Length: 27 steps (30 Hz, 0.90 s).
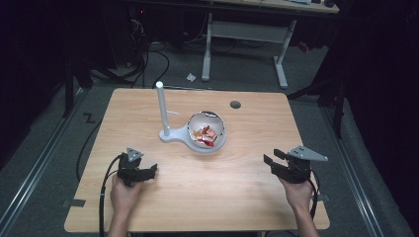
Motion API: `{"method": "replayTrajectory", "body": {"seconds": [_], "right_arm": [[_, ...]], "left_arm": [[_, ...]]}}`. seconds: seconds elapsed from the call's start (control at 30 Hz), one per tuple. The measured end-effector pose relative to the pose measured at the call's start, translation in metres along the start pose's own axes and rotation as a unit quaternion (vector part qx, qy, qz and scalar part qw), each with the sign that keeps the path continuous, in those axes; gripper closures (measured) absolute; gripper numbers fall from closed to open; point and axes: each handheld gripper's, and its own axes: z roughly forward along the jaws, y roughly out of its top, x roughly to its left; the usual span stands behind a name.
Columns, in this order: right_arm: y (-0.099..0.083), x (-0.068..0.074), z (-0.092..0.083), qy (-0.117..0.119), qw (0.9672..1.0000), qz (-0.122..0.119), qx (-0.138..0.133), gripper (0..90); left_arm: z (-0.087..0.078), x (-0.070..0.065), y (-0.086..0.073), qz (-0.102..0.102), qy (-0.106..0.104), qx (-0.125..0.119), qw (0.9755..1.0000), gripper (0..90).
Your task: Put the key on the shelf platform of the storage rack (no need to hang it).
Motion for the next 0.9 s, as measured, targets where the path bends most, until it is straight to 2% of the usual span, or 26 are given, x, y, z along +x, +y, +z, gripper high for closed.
{"method": "replayTrajectory", "body": {"seconds": [0.2,0.77,0.9], "right_arm": [[-0.008,0.0,0.011,-0.011,0.9998,-0.003,0.013,49.4],[-0.03,-0.012,0.033,-0.033,0.9982,0.025,0.043,49.5],[-0.033,-0.014,0.036,-0.035,0.9979,0.025,0.048,49.5]], "left_arm": [[0.0,0.0,0.0,0.0,0.0,0.0,1.0,18.4],[0.0,0.0,0.0,0.0,0.0,0.0,1.0,18.4],[0.0,0.0,0.0,0.0,0.0,0.0,1.0,18.4]]}}
